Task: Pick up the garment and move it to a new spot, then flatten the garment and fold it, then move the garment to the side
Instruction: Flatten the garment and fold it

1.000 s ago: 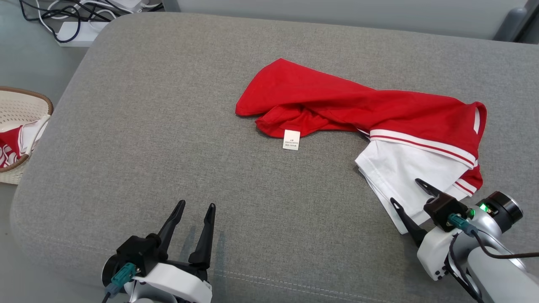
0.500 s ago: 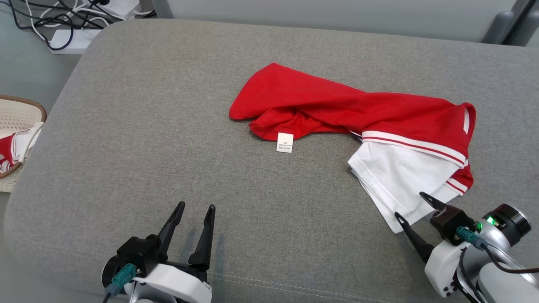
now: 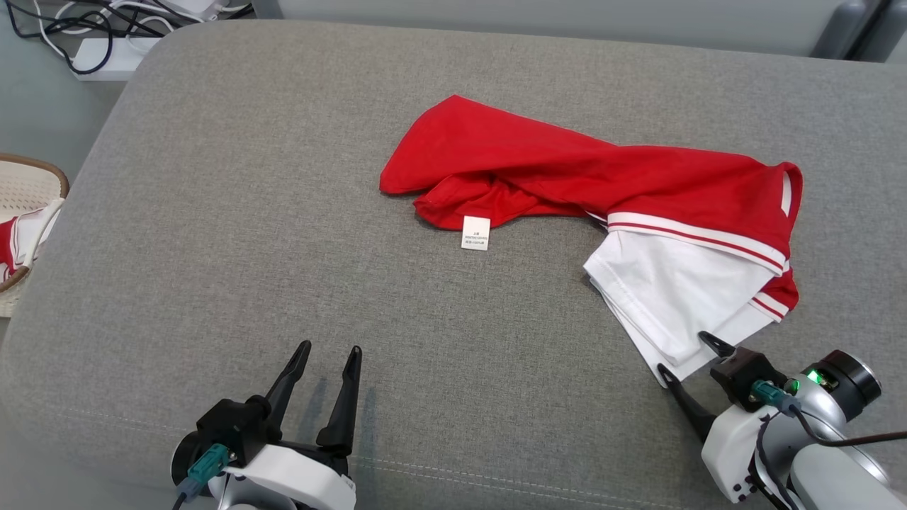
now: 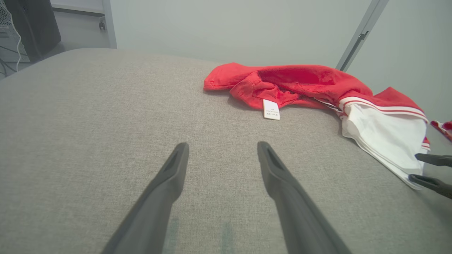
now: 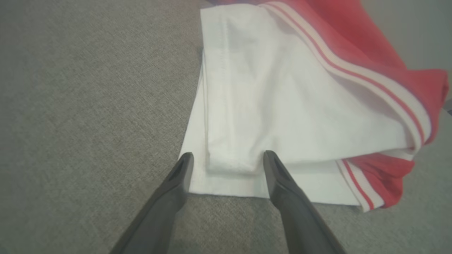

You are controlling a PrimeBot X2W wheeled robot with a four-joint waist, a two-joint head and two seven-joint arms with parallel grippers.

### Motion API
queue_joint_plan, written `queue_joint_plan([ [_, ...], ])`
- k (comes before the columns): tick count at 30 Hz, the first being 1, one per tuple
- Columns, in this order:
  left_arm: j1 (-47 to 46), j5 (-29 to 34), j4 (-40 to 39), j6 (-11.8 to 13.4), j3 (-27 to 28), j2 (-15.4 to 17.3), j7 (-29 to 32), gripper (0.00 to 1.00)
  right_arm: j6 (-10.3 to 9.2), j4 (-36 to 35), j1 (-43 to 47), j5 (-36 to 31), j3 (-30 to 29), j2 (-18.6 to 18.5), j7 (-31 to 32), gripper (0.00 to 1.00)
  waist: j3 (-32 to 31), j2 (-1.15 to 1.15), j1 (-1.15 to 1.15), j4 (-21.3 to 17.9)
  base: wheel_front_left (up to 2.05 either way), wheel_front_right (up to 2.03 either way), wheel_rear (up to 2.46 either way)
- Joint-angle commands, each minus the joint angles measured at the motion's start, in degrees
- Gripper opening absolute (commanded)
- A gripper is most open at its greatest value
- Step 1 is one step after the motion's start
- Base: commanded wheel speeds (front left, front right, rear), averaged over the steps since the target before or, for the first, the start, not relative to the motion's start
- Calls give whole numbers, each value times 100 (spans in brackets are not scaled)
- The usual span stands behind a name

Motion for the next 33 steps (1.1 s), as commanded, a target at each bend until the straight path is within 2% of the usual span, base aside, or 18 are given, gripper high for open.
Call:
queue_joint_plan([
  [1,-198,9,-117,-40,197,39,-28,100,17,-25,-50,-24,-21,-38,24,91,31,0,0,23,0,0,0],
  [2,-202,10,-114,-43,202,39,-28,100,17,11,-60,-36,-62,-21,34,65,42,0,0,31,0,0,0],
  [3,-205,14,-112,-45,206,39,-28,100,17,32,-72,-41,-99,-4,18,52,50,0,0,39,0,0,0],
  [7,-201,30,-103,-53,221,39,-28,100,17,132,-112,-111,-277,50,-27,35,51,0,0,48,0,0,0],
  [8,-197,33,-98,-55,226,39,-28,100,17,154,-110,-125,-318,72,-37,27,41,0,0,46,0,0,0],
  [10,-190,43,-86,-58,229,39,-28,100,17,191,-100,-161,-379,102,-55,4,18,0,0,41,0,0,0],
  [11,-186,47,-78,-59,230,39,-28,100,17,211,-91,-171,-407,119,-64,0,4,0,0,36,0,0,0],
  [12,-150,131,-84,-91,171,39,-28,100,17,-263,-1087,-166,-1251,87,-568,0,-22,0,0,-51,0,0,0],
  [18,-257,56,-76,-104,10,39,-28,100,17,20,-2046,-125,-1602,-131,-346,0,109,0,0,167,0,0,0],
  [23,-320,-1,-51,-113,-125,39,-28,100,17,769,-2916,-425,-1954,-402,-125,0,311,0,0,445,0,0,0],
  [28,-451,-145,-91,-119,-366,39,-28,100,17,1792,-3716,-956,-2875,-528,122,0,588,0,0,867,0,0,0],
  [29,-473,-170,-101,-120,-416,39,-28,100,17,1971,-3778,-1074,-3042,-543,215,30,625,0,0,931,0,0,0],
  [30,-493,-199,-116,-121,-459,39,-28,100,17,2106,-3840,-1170,-3234,-544,252,74,663,0,0,987,0,0,0],
  [31,-510,-234,-127,-120,-489,39,-28,100,17,2212,-3884,-1282,-3414,-546,245,100,694,0,0,1031,0,0,0],
  [33,-525,-293,-157,-102,-517,39,-28,100,17,2378,-3895,-1493,-3675,-468,187,100,719,0,0,1059,0,0,0],
])
